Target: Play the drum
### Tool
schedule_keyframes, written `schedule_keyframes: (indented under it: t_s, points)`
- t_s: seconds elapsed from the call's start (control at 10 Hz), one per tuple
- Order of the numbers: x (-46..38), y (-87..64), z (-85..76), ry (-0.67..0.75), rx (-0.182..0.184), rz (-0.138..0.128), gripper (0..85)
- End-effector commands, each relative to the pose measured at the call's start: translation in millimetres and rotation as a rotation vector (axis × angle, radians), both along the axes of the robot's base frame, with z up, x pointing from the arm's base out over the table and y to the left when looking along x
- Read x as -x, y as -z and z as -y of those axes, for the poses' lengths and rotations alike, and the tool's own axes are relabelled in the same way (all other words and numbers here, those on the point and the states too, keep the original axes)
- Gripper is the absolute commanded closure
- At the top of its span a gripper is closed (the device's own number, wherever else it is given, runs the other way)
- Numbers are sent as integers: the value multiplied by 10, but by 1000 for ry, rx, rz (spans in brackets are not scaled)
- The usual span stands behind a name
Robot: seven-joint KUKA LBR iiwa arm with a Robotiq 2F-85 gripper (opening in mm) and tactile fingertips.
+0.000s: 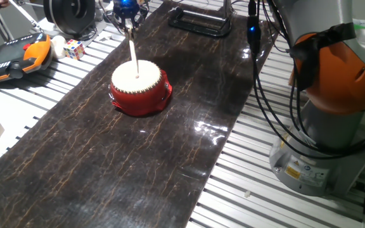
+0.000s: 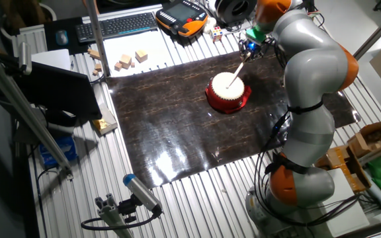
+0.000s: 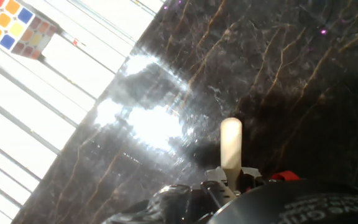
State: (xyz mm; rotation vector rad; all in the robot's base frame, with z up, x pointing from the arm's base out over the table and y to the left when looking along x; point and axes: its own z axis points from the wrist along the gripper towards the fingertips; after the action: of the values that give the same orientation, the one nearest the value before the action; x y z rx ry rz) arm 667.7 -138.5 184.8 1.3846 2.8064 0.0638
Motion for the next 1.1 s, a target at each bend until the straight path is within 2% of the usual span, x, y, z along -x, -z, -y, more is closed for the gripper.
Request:
schedule_keyframes:
  t_s: [0.0, 0.1, 0.2, 0.4, 0.6, 0.8, 1.0]
  points:
    - [8, -12, -3, -8, -7, -13, 840]
    - [13, -17, -3, -9, -5, -12, 837]
    - [10, -7, -4, -12, 19, 4, 837]
    - [2, 25, -20, -10, 38, 21, 840]
    - [3, 20, -21, -11, 29, 15, 843]
    - [15, -4, -19, -26, 14, -6, 843]
    - [7, 18, -23, -32, 55, 17, 840]
